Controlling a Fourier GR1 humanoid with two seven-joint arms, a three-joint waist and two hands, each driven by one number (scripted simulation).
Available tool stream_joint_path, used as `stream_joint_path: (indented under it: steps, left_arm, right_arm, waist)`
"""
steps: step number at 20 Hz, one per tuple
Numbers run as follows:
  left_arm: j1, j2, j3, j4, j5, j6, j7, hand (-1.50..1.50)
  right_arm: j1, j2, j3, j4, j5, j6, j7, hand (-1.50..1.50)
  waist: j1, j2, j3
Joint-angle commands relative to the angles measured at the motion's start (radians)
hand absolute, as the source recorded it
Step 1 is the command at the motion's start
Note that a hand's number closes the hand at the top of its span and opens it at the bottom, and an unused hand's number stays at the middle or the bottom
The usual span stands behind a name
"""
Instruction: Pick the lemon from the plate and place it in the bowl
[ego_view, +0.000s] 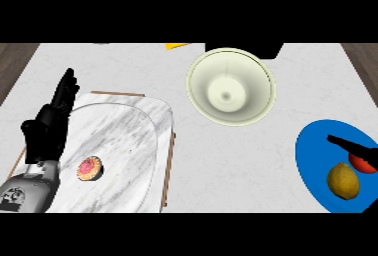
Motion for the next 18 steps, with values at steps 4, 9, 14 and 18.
stream_joint_path:
  steps: [4, 9, 14, 18]
  left_arm:
    - [0.008, -0.003, 0.089, -0.001, 0.005, -0.091, -0.007, 0.0]
    - [0.02, -0.045, 0.059, -0.047, -0.054, -0.058, 0.036, 0.0]
    - [-0.035, -0.088, 0.08, 0.074, -0.094, -0.066, -0.037, 0.0]
    - [-0.006, -0.072, 0.105, -0.014, -0.086, -0.103, 0.018, 0.0]
  right_arm:
    - [-0.084, 0.066, -0.016, 0.103, 0.098, 0.022, -0.038, -1.5]
    - [-0.037, 0.087, 0.044, 0.107, 0.21, -0.064, -0.123, 1.5]
    - [-0.155, 0.108, -0.015, 0.271, 0.253, -0.126, -0.231, 1.5]
    - [-0.123, 0.152, -0.027, 0.267, 0.264, -0.152, -0.245, 1.5]
  waist:
    - [0.001, 0.0, 0.0]
    - [0.0, -0.001, 0.0]
    - [-0.001, 0.001, 0.0]
    - [0.0, 0.0, 0.0]
